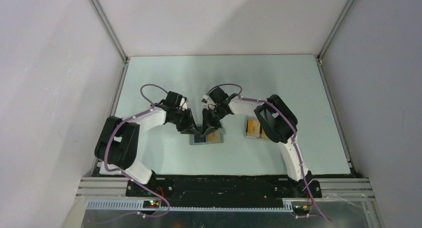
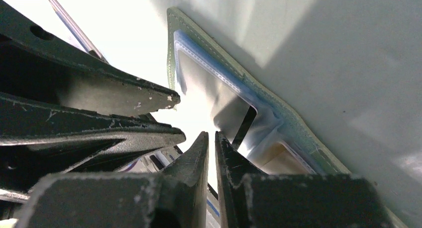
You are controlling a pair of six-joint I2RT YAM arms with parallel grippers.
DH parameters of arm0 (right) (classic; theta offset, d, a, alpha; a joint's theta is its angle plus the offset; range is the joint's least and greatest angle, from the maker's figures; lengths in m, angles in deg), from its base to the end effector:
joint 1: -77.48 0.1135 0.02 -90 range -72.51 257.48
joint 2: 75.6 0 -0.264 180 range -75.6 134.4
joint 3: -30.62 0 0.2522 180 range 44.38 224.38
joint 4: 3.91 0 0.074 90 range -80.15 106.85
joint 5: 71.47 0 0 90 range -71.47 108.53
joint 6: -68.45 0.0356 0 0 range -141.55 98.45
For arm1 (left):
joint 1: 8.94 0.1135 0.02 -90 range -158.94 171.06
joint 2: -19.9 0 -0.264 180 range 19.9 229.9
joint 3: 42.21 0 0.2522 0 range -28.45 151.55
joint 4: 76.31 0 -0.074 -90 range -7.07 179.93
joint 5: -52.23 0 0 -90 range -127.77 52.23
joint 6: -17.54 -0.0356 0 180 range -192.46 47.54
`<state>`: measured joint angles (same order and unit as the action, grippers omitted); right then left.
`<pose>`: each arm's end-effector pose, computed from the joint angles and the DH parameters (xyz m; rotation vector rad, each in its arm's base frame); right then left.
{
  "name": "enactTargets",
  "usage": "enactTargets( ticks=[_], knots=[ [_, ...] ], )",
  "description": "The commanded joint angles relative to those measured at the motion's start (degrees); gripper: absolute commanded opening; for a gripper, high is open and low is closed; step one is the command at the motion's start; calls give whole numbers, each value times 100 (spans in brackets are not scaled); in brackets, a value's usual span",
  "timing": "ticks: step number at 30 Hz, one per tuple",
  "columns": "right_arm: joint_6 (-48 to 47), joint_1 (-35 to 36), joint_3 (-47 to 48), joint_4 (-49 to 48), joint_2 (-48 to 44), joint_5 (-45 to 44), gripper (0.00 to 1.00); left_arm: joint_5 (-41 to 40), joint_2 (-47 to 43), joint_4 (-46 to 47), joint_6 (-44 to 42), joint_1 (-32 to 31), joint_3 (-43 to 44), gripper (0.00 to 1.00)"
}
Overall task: Put the credit cards into the card holder
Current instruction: Insert the credit card into the card holder.
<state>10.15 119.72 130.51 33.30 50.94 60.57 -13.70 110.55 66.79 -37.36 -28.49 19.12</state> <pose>0.3148 0.3180 0.1223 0.5029 -2.7489 -1.2432 0.2645 -0.1093 0.1565 -0.2591 2.8445 -0.8162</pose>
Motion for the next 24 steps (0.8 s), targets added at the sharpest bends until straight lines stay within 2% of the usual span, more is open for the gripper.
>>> enactTargets(
  ticks=[1,12,24],
  knots=[
    [-44,-48,-61,54,-148,-43,15,-377,-55,37,-2,-31,44,35],
    [-308,-437,-488,560,-829,-342,15,-469,169,30,30,-26,56,37],
    [-439,-627,-660,1066,-373,-673,8,-178,-8,51,90,-134,265,32]
  ],
)
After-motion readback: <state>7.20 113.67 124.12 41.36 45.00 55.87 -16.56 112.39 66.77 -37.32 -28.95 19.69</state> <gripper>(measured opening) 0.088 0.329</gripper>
